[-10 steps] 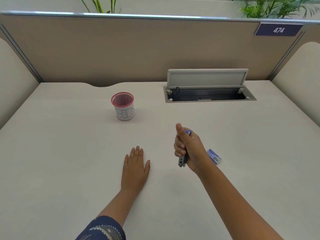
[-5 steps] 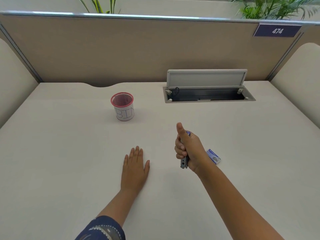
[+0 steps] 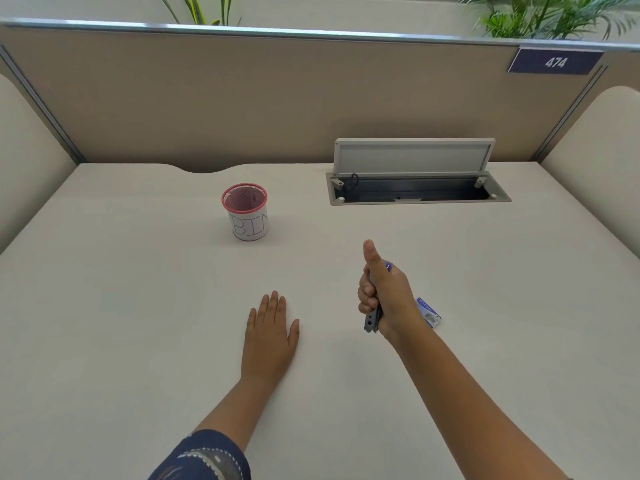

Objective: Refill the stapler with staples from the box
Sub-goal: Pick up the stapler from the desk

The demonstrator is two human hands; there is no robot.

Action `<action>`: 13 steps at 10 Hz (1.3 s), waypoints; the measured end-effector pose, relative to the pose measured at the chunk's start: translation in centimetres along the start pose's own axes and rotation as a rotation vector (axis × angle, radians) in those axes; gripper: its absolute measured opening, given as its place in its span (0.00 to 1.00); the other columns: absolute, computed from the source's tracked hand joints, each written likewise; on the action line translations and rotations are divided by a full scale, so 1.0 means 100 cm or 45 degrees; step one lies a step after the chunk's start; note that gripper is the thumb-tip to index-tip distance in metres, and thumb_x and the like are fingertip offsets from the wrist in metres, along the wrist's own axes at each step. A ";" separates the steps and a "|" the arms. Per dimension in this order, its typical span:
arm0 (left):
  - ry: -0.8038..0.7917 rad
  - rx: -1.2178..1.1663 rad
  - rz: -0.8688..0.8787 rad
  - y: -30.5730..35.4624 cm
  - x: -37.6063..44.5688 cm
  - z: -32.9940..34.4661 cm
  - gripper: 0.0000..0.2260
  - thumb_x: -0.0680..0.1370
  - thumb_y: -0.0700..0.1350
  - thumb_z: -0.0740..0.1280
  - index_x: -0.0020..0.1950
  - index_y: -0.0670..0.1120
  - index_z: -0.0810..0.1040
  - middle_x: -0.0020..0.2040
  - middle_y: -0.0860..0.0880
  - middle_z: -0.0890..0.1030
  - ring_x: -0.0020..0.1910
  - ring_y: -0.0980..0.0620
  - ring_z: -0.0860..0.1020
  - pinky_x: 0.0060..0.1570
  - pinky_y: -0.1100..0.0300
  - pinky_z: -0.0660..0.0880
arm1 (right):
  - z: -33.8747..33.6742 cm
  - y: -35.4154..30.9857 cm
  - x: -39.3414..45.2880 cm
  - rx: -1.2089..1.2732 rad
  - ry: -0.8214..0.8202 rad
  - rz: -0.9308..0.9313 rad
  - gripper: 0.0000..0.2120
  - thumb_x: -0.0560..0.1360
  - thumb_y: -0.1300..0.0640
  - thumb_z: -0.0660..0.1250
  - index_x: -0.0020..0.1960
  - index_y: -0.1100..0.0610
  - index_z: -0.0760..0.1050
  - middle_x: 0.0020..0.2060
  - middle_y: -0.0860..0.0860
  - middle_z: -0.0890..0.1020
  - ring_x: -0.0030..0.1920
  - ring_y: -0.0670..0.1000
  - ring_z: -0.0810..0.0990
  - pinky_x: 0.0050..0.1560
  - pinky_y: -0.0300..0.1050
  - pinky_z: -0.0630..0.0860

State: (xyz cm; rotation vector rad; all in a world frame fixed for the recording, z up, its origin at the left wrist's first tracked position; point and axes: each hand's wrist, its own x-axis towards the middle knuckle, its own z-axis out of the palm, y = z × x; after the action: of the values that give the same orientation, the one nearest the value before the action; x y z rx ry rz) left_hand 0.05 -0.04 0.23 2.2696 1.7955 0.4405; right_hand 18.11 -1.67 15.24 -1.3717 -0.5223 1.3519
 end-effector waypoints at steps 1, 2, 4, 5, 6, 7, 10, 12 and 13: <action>-0.008 0.009 -0.002 -0.001 0.000 0.001 0.25 0.80 0.52 0.53 0.74 0.43 0.56 0.76 0.46 0.57 0.76 0.50 0.52 0.73 0.54 0.45 | 0.003 0.001 0.001 -0.038 0.002 0.017 0.25 0.63 0.35 0.68 0.30 0.53 0.60 0.18 0.47 0.65 0.18 0.45 0.59 0.19 0.35 0.59; 0.001 -0.008 -0.003 -0.001 0.000 0.000 0.24 0.80 0.51 0.54 0.74 0.42 0.57 0.76 0.45 0.58 0.75 0.49 0.53 0.73 0.53 0.46 | 0.005 0.003 0.000 -0.068 -0.034 0.063 0.26 0.62 0.33 0.67 0.31 0.53 0.60 0.18 0.47 0.64 0.18 0.44 0.59 0.19 0.35 0.59; -0.007 -0.007 -0.012 -0.001 -0.001 0.000 0.25 0.80 0.52 0.53 0.74 0.43 0.56 0.76 0.46 0.57 0.76 0.50 0.52 0.73 0.54 0.45 | 0.005 0.005 0.001 -0.088 -0.087 0.073 0.27 0.58 0.32 0.69 0.30 0.52 0.60 0.18 0.47 0.65 0.18 0.44 0.59 0.19 0.36 0.59; -0.013 0.008 -0.009 -0.001 -0.001 0.000 0.25 0.80 0.52 0.52 0.75 0.43 0.54 0.77 0.46 0.55 0.76 0.50 0.51 0.73 0.55 0.44 | 0.005 0.005 0.001 -0.139 -0.100 0.037 0.27 0.59 0.33 0.68 0.29 0.53 0.59 0.17 0.47 0.64 0.17 0.45 0.59 0.19 0.35 0.59; -0.006 0.005 -0.006 0.000 -0.001 0.000 0.24 0.81 0.51 0.52 0.75 0.43 0.54 0.77 0.46 0.56 0.76 0.50 0.51 0.73 0.55 0.44 | 0.004 0.005 0.001 -0.106 -0.090 0.030 0.26 0.60 0.33 0.68 0.31 0.53 0.61 0.18 0.47 0.65 0.17 0.45 0.59 0.19 0.36 0.59; -0.006 0.009 -0.004 0.000 0.000 0.000 0.24 0.81 0.51 0.52 0.75 0.43 0.54 0.76 0.46 0.56 0.76 0.50 0.51 0.73 0.55 0.44 | 0.002 0.004 0.002 -0.113 -0.108 -0.006 0.25 0.61 0.34 0.69 0.31 0.52 0.62 0.19 0.46 0.65 0.18 0.45 0.59 0.19 0.36 0.59; 0.014 0.016 0.005 0.000 0.001 0.001 0.24 0.80 0.50 0.56 0.73 0.41 0.59 0.75 0.44 0.60 0.75 0.47 0.56 0.73 0.52 0.48 | 0.004 0.009 -0.001 -0.354 -0.170 -0.204 0.23 0.66 0.41 0.72 0.30 0.52 0.61 0.21 0.50 0.65 0.19 0.47 0.60 0.22 0.35 0.60; 0.022 0.010 -0.006 -0.001 0.001 0.002 0.24 0.80 0.51 0.54 0.74 0.42 0.57 0.76 0.45 0.58 0.75 0.48 0.54 0.73 0.54 0.45 | 0.010 0.013 -0.003 -0.547 -0.072 -0.385 0.19 0.72 0.49 0.70 0.32 0.54 0.62 0.23 0.52 0.64 0.19 0.46 0.60 0.21 0.36 0.61; 0.021 0.012 -0.006 -0.002 0.001 0.002 0.24 0.80 0.51 0.54 0.74 0.42 0.57 0.76 0.45 0.58 0.75 0.48 0.54 0.73 0.54 0.45 | 0.009 0.013 -0.003 -0.556 -0.064 -0.419 0.21 0.71 0.48 0.70 0.31 0.54 0.61 0.23 0.52 0.63 0.20 0.47 0.59 0.22 0.36 0.60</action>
State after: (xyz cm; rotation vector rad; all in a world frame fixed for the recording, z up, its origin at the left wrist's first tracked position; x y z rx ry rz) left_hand -0.01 0.06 -0.03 2.2740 1.8140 0.4522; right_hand 16.72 -1.96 14.44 -1.5167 -1.0756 1.0391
